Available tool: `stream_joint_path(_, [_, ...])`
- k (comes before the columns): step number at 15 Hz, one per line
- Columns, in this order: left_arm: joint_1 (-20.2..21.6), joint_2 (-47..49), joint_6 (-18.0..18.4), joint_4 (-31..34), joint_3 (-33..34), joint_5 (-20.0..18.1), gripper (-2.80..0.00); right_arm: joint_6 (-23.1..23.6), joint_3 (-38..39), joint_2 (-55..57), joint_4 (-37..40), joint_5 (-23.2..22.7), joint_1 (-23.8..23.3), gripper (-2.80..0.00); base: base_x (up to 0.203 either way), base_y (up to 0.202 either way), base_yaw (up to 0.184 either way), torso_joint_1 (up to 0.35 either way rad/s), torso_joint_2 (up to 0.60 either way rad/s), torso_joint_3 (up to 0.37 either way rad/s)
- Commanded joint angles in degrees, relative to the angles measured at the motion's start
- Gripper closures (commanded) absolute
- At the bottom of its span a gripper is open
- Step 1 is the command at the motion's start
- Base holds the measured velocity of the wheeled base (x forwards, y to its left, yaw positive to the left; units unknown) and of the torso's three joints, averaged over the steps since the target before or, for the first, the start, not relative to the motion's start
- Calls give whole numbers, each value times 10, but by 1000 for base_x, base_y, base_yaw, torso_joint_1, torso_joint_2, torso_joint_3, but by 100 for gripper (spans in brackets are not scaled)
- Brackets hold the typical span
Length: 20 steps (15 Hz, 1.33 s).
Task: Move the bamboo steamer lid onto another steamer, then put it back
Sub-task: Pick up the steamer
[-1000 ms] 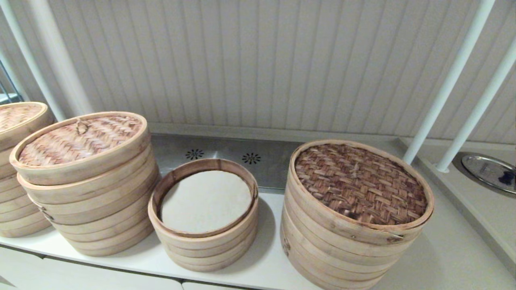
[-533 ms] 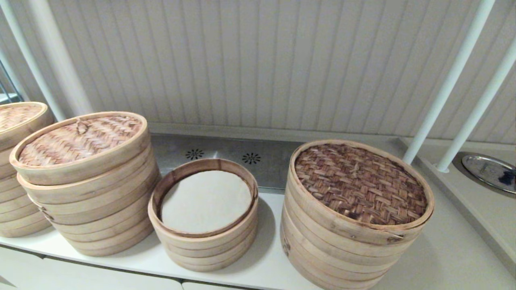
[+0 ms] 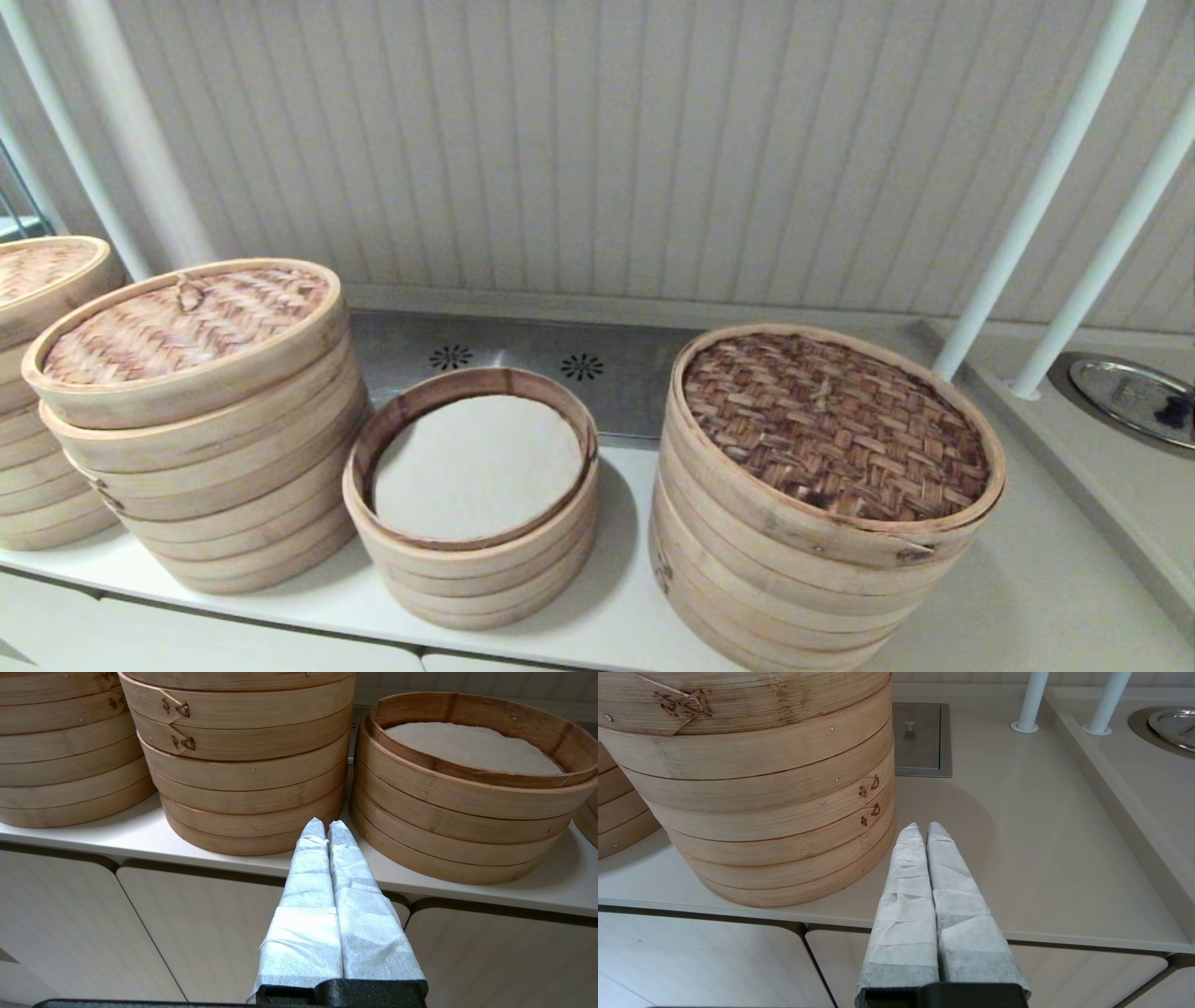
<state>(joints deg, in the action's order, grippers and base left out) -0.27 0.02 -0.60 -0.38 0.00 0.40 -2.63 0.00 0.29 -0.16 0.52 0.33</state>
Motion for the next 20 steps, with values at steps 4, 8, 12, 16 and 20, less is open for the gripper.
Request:
stream_joint_path(4, [0,-1,-1,0,0,0,0,0,2,0,0,0,0,0,0,0,0,0,0,0])
stream_joint_path(8, [0,-1,7,0,0,-1,0,0,2,0,0,0,0,0,0,0,0,0,0,0])
stream_joint_path(12, [0,-1,19,0,0,-3,0,0,2,0,0,0,0,0,0,0,0,0,0,0])
stream_joint_path(16, [0,-1,18,4,0,-2,0,0,2,0,0,0,0,0,0,0,0,0,0,0])
stream_joint_path(20, [0,-1,28,3,0,-3,0,0,2,0,0,0,0,0,0,0,0,0,0,0])
